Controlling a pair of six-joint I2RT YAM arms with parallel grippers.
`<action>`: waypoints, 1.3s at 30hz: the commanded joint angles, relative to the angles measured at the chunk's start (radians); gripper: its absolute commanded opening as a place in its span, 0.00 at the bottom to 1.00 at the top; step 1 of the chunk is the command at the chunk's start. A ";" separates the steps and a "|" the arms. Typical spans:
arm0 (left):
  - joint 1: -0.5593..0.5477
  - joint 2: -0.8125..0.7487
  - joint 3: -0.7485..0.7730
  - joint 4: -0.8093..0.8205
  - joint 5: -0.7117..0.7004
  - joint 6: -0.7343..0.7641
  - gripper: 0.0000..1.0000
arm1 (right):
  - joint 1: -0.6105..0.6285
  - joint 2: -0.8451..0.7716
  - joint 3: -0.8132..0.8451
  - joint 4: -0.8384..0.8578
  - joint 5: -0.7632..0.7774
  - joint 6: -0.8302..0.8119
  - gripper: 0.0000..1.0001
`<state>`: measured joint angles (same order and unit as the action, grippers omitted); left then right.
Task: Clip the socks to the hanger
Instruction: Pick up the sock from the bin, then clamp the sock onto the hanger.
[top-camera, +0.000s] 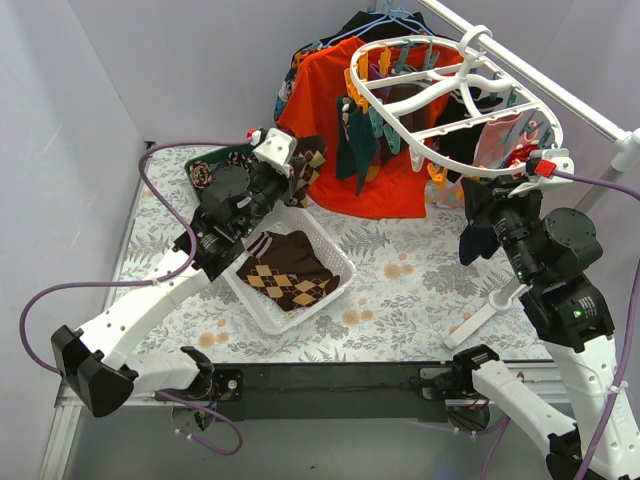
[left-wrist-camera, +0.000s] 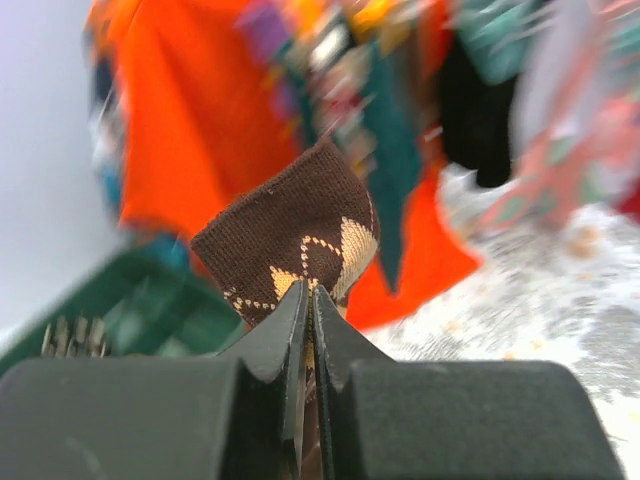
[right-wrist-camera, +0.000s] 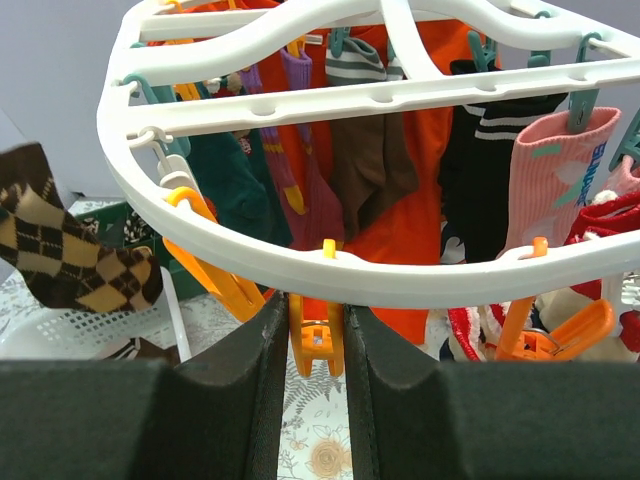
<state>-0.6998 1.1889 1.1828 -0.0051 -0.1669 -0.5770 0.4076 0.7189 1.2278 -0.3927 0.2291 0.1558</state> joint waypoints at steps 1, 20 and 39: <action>-0.020 -0.035 0.061 0.077 0.265 0.143 0.00 | 0.005 0.005 0.029 0.029 -0.010 0.010 0.01; -0.311 0.235 0.038 0.313 0.454 0.229 0.00 | 0.005 0.001 0.035 0.037 -0.073 0.048 0.01; -0.351 0.383 0.175 0.376 0.451 0.284 0.00 | 0.005 -0.001 0.024 0.048 -0.126 0.041 0.01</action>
<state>-1.0477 1.5658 1.3029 0.3523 0.2897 -0.3210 0.4080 0.7200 1.2289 -0.3855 0.1249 0.1997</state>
